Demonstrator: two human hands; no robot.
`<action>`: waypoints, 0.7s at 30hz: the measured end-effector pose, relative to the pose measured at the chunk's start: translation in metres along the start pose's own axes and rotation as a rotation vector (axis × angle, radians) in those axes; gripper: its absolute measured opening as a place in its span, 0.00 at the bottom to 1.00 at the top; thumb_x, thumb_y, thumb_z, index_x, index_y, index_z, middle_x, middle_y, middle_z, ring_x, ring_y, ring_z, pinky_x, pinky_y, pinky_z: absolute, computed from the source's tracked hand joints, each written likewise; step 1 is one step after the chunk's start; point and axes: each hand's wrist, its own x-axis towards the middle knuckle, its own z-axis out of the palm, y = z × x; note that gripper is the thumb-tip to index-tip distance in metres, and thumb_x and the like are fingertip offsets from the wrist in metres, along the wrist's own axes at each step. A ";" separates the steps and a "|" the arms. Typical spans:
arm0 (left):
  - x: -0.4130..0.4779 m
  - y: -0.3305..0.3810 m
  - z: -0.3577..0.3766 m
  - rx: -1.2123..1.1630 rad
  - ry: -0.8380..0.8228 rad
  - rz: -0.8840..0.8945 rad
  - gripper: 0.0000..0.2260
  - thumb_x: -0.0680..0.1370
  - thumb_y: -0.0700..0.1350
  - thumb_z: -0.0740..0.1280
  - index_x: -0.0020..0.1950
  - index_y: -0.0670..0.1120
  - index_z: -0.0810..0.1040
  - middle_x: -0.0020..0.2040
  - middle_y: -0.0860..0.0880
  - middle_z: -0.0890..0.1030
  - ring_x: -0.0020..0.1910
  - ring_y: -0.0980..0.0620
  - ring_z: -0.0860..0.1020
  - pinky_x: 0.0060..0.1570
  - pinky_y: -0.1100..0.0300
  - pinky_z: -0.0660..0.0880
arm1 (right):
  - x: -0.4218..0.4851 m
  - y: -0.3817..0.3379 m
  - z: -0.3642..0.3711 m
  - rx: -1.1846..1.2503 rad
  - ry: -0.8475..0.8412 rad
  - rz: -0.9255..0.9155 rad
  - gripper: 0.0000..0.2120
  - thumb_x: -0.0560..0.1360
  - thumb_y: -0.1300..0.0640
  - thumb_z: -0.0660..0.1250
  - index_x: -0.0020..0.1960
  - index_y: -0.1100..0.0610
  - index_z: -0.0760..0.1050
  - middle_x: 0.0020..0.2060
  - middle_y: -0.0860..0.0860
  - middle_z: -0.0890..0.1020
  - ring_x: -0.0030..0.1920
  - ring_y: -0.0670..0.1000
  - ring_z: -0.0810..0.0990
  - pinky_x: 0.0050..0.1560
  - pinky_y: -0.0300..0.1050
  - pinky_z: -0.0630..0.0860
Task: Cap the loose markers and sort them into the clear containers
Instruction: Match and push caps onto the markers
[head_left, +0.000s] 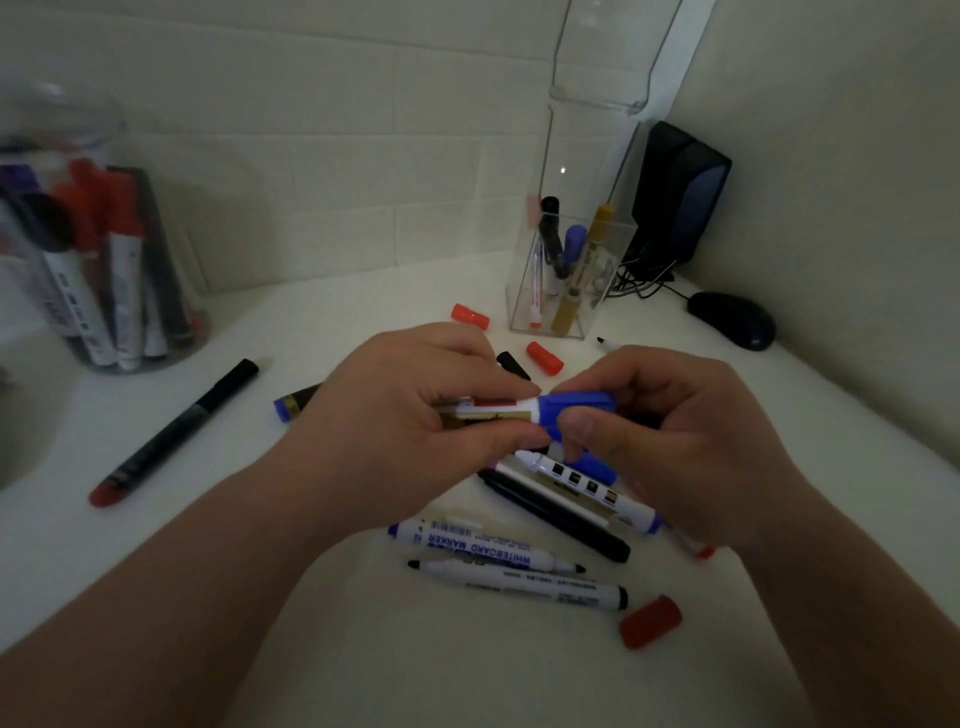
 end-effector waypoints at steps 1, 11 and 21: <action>0.000 0.001 0.001 -0.008 0.012 0.007 0.11 0.73 0.53 0.75 0.54 0.55 0.86 0.40 0.57 0.80 0.39 0.59 0.77 0.38 0.73 0.69 | 0.000 -0.001 0.001 0.044 0.005 0.005 0.07 0.68 0.52 0.70 0.46 0.52 0.82 0.33 0.48 0.85 0.30 0.44 0.81 0.33 0.32 0.75; 0.007 0.011 0.019 -0.299 0.018 -0.339 0.13 0.77 0.61 0.65 0.53 0.56 0.84 0.40 0.55 0.82 0.37 0.57 0.78 0.36 0.68 0.74 | 0.009 0.004 0.005 0.584 0.081 0.462 0.12 0.73 0.55 0.68 0.49 0.65 0.79 0.26 0.54 0.72 0.20 0.46 0.60 0.20 0.37 0.59; 0.011 0.003 0.004 -1.338 0.034 -0.901 0.37 0.72 0.72 0.54 0.65 0.45 0.78 0.58 0.40 0.84 0.49 0.37 0.84 0.38 0.40 0.81 | 0.012 0.014 0.009 0.706 0.204 0.445 0.10 0.74 0.53 0.67 0.44 0.59 0.82 0.29 0.55 0.71 0.24 0.49 0.57 0.22 0.41 0.55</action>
